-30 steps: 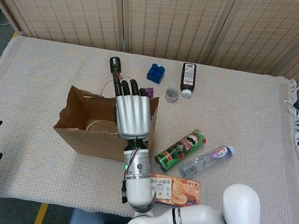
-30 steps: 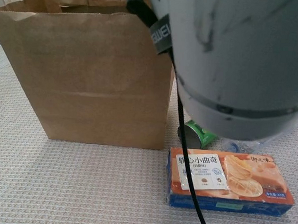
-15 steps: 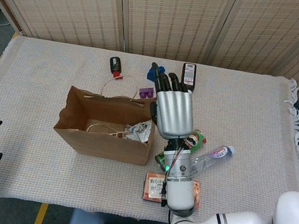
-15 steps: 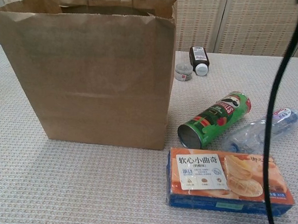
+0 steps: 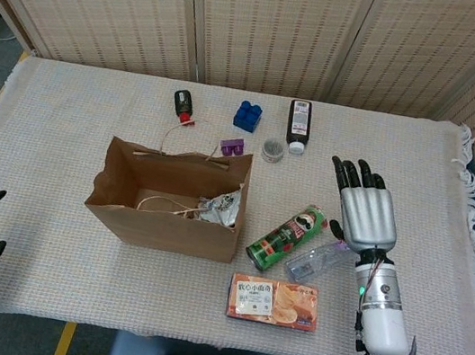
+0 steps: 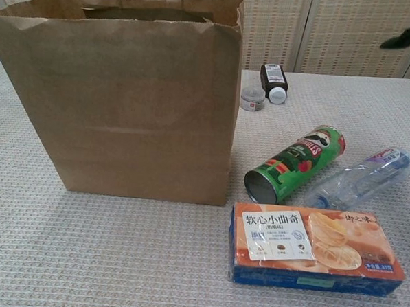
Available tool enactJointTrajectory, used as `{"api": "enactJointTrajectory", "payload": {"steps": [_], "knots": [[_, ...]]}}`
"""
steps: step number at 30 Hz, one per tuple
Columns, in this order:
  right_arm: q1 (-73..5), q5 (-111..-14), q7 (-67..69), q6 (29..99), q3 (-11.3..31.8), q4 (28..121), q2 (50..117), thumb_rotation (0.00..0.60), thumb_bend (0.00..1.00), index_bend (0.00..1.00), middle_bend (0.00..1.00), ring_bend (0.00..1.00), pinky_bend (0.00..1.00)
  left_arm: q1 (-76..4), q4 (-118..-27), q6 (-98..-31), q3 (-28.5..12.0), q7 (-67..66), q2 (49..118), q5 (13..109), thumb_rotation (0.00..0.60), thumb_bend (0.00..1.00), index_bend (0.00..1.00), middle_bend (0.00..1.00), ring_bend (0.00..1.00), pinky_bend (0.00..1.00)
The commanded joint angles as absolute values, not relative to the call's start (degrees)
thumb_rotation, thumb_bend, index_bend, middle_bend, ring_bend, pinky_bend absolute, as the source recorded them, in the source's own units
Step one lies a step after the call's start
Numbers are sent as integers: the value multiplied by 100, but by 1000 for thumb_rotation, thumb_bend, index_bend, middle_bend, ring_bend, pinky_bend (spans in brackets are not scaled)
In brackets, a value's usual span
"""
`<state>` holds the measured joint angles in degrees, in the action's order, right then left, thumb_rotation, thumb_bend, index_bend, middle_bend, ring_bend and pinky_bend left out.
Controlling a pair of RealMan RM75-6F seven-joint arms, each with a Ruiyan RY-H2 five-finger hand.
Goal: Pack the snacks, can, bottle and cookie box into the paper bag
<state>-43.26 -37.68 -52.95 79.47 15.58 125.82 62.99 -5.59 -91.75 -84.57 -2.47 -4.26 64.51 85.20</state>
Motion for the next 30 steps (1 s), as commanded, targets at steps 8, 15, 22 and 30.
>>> {"api": "enactJointTrajectory", "payload": {"steps": [8, 15, 22, 30], "knots": [[-4016, -4668, -4966, 6789, 354, 11589, 6388, 600, 57, 0, 84, 21, 152, -568, -9171, -8445, -248, -388, 6442, 8519, 600, 358, 38, 0, 0, 0], [-4163, -4656, -5288, 6889, 326, 10976, 7087, 600, 56, 0, 84, 21, 152, -564, -9153, -8454, -241, -342, 6440, 8535, 600, 358, 38, 0, 0, 0], [-4437, -4123, -5597, 6810, 477, 10308, 7808, 600, 58, 0, 83, 21, 152, -554, -9145, -8466, -234, -304, 6436, 8542, 600, 359, 38, 0, 0, 0], [-4743, -3577, -5778, 6619, 635, 9596, 8540, 600, 57, 0, 83, 21, 152, -543, -9123, -8473, -221, -208, 6421, 8560, 600, 359, 38, 0, 0, 0]]}}
